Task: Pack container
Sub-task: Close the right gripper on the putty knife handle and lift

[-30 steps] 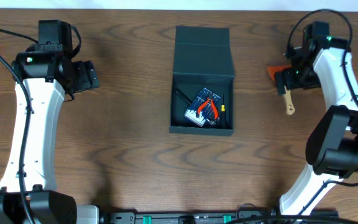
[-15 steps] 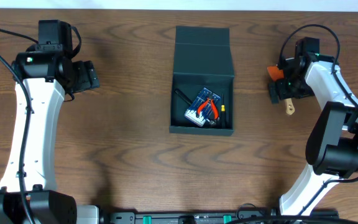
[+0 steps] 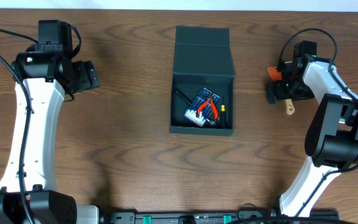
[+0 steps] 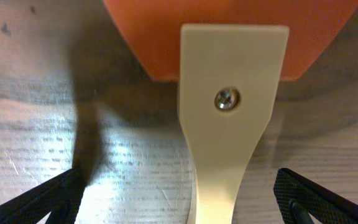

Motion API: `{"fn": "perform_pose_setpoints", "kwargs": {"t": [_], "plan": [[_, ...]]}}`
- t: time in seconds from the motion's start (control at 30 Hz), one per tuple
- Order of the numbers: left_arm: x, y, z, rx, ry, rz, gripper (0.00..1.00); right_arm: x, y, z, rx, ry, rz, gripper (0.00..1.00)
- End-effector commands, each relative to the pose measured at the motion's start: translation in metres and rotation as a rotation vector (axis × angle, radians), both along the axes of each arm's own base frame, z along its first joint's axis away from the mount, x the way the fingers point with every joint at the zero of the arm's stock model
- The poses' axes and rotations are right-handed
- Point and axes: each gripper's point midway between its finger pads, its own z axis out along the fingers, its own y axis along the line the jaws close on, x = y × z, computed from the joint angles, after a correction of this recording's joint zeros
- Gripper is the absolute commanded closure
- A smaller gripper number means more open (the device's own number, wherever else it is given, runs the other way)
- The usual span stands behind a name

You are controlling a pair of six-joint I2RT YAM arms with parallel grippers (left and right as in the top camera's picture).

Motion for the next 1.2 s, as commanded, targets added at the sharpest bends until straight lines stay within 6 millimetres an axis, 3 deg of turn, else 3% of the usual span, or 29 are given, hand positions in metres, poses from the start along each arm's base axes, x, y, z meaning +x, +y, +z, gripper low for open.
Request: {"fn": "perform_pose_setpoints", "kwargs": {"t": [0.0, 0.4, 0.6, 0.73, 1.17], "plan": [[0.0, 0.003, 0.003, 0.003, -0.006, 0.019, 0.01, -0.007, -0.009, -0.027, -0.017, 0.046, -0.068, 0.01], [0.0, 0.003, 0.003, 0.003, -0.006, 0.019, 0.02, -0.013, -0.04, -0.027, 0.031, 0.024, -0.206, 0.01], [0.0, 0.003, 0.003, 0.003, -0.006, 0.019, 0.01, -0.014, -0.033, -0.027, 0.075, 0.027, -0.212, 0.01], [0.0, 0.003, 0.003, 0.003, -0.006, 0.019, 0.01, -0.013, -0.019, -0.027, 0.145, 0.03, -0.127, 0.01], [0.0, 0.003, 0.003, 0.003, -0.006, 0.019, 0.01, -0.004, -0.018, -0.015, 0.051, 0.042, -0.083, 0.01]]}}
